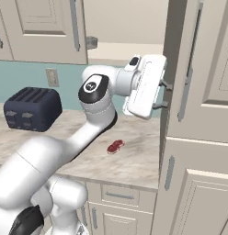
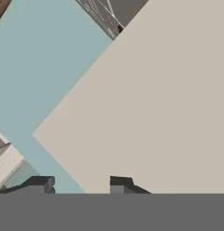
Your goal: Retrieve the tupperware from the cabinet, then place the raw meat into the tupperware to avoid contamination.
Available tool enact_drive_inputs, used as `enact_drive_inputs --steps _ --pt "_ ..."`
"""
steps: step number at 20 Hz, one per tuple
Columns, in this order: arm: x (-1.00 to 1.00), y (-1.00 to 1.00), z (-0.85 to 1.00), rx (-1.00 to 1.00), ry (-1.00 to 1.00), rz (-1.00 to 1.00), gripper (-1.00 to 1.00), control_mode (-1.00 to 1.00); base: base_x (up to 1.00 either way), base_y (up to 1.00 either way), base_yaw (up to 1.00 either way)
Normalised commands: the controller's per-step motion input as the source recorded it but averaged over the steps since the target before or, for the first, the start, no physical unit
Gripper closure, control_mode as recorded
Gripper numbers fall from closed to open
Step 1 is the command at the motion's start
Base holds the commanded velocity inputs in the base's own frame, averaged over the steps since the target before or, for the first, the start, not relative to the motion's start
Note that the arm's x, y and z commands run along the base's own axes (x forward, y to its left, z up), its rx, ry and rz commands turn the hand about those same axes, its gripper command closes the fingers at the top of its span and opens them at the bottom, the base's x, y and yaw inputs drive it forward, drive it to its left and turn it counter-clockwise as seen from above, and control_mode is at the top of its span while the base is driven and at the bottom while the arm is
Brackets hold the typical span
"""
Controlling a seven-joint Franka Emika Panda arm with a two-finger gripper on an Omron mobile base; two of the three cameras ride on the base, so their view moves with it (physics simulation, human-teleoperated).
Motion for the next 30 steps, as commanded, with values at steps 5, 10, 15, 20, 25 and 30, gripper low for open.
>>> enact_drive_inputs --steps 5,10,15,20,25,30 --pt "-0.13 -0.49 -0.12 0.0 0.04 -0.01 -1.0 -1.0 0.0 0.0 0.0" --pt "-0.19 -0.33 -0.02 0.0 0.05 0.0 -1.0 -1.0 0.0 0.0 0.0" --pt "-0.31 -0.06 0.0 0.0 0.03 0.01 -1.0 -1.0 0.0 0.0 0.0" --pt "-0.43 0.05 0.0 0.0 0.0 0.06 -1.0 -1.0 0.0 0.0 0.0" --pt "-0.38 0.1 0.0 0.0 0.0 0.06 -1.0 -1.0 0.0 0.0 0.0" --pt "-0.37 0.13 0.0 0.0 0.0 0.07 -1.0 -1.0 0.0 0.0 0.0"
